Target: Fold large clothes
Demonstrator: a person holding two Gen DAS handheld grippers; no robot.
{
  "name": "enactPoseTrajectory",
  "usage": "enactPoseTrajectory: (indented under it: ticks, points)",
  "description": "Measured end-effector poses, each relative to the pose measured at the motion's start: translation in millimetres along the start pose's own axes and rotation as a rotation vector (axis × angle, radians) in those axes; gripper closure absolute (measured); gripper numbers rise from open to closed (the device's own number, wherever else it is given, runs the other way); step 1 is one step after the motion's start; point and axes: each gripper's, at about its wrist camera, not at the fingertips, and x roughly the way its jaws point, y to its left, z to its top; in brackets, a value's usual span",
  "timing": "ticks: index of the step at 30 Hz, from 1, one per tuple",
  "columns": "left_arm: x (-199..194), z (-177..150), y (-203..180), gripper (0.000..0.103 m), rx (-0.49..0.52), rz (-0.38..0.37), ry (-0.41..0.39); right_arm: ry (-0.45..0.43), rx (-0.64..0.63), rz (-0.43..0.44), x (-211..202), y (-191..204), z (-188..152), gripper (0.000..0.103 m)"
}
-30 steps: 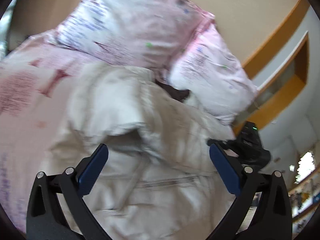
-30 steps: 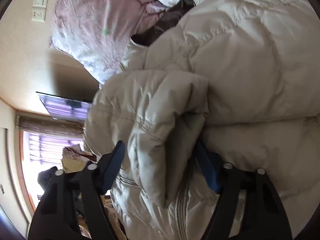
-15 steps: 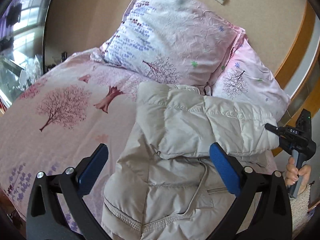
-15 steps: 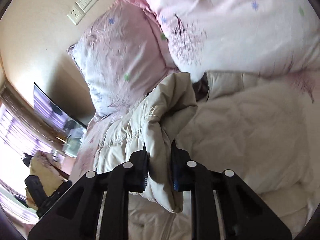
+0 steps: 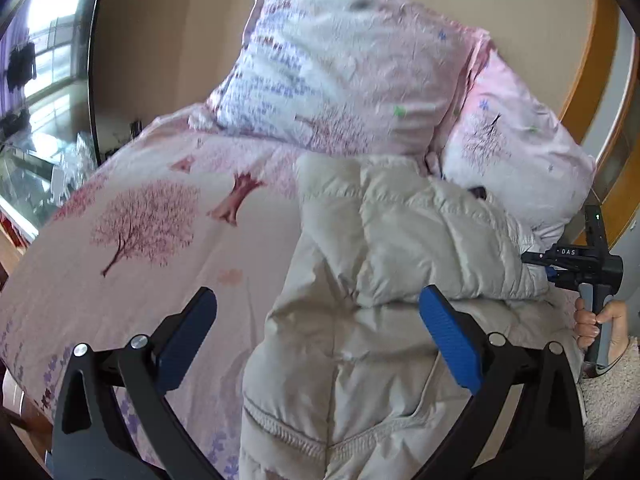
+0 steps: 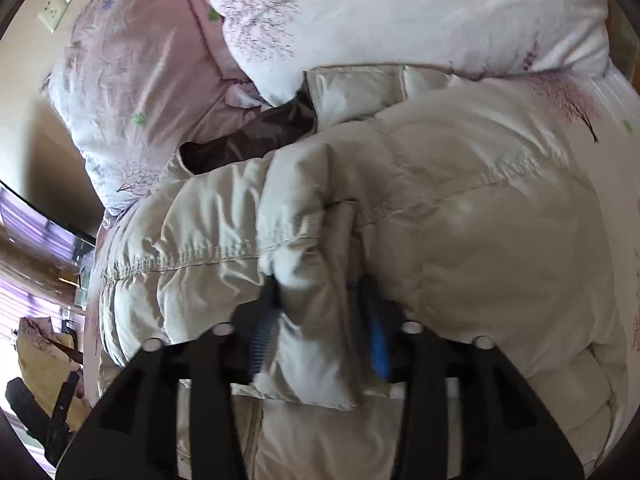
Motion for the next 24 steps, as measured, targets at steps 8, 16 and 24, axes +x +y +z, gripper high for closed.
enactPoseTrajectory:
  ticks: [8,16,24]
  points:
    - [1.4,-15.0,25.7,0.002,-0.049,0.023,0.059,-0.216,-0.104,-0.030,-66.3,5.8,-13.1,0.051]
    - [2.9,-23.2,35.5,0.002,-0.064,0.037,0.104,0.016,-0.145,-0.002,-7.9,10.8,-22.9,0.071]
    - [-8.0,-38.7,48.5,0.002,-0.082,0.055,0.117,0.109,-0.025,-0.001,9.8,-11.7,-23.1,0.074]
